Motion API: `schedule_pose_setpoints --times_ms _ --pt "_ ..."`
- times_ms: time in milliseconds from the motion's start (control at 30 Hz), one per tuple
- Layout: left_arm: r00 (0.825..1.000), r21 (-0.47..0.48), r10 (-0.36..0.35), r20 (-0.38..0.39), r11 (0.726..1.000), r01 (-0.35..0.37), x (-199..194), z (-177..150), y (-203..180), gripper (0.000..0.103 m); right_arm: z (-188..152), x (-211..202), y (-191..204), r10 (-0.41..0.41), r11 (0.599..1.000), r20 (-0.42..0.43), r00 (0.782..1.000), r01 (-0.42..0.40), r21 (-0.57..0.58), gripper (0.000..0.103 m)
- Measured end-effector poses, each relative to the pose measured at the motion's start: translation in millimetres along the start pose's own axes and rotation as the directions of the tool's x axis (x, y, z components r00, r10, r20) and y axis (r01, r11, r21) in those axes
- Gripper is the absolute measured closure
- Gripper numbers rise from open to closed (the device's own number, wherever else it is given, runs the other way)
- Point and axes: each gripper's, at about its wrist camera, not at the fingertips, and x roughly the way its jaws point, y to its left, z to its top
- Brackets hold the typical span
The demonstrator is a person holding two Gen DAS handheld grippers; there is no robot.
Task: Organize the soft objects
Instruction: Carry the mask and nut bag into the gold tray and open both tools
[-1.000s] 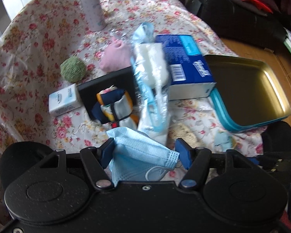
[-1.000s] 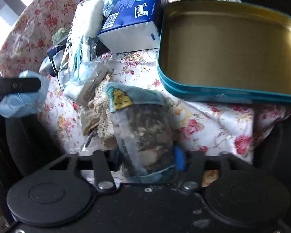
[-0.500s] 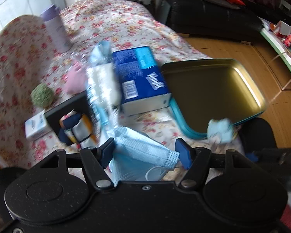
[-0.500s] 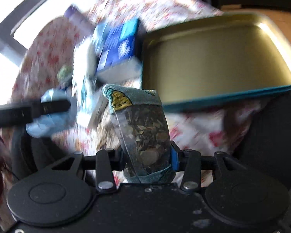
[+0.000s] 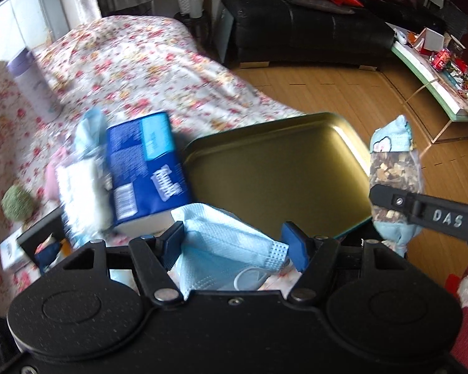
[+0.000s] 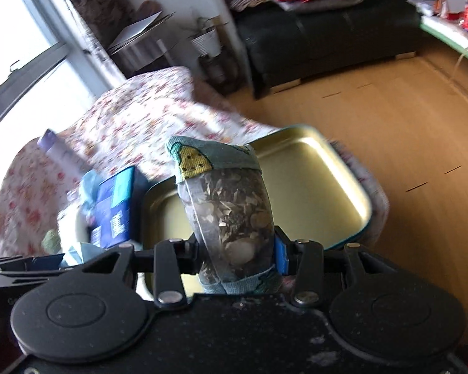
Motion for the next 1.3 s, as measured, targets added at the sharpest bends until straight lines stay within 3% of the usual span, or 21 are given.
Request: schedule_pose_setpoints --times_ms 200,433,533,733,1100,1167,1267,1300 --pt "1.000 0.039 0.013 -0.007 0.999 -0.013 21.8 16.1 -28.7 0.041 7.1 3.8 -11.8 -0.022 0.999 -0.002 1.000 0.022 0.023 0.061" --pt "0.997 0.044 0.074 -0.030 0.996 -0.073 46.3 20.7 -44.6 0.040 13.5 18.6 -11.3 -0.117 0.993 0.026 0.993 0.117 -0.020 0.061" --pt "0.995 0.050 0.094 -0.038 0.995 -0.092 55.6 21.3 -48.8 0.035 17.0 24.3 -13.1 -0.116 0.993 0.019 0.993 0.117 -0.010 0.061" --pt "0.993 0.056 0.105 -0.059 0.993 -0.102 63.1 14.4 -49.0 0.028 22.4 33.8 -11.7 -0.141 0.990 0.015 0.990 0.141 -0.021 0.060" --pt "0.991 0.039 0.100 -0.093 0.995 -0.097 65.0 -0.3 -41.3 0.028 34.5 55.6 -2.1 -0.217 0.974 0.019 0.976 0.218 -0.064 0.059" --pt "0.991 0.036 0.100 -0.094 0.995 -0.097 64.9 -1.2 -40.6 0.028 36.7 57.8 -1.9 -0.224 0.972 0.034 0.974 0.226 -0.068 0.057" --pt "0.990 0.036 0.102 -0.094 0.994 -0.099 64.7 -3.2 -39.7 0.028 38.6 58.1 -0.6 -0.255 0.963 0.071 0.964 0.259 -0.068 0.031" --pt "0.990 0.037 0.103 -0.094 0.994 -0.100 64.7 -3.9 -39.7 0.028 39.0 58.2 0.3 -0.263 0.960 0.079 0.961 0.269 -0.073 0.030"
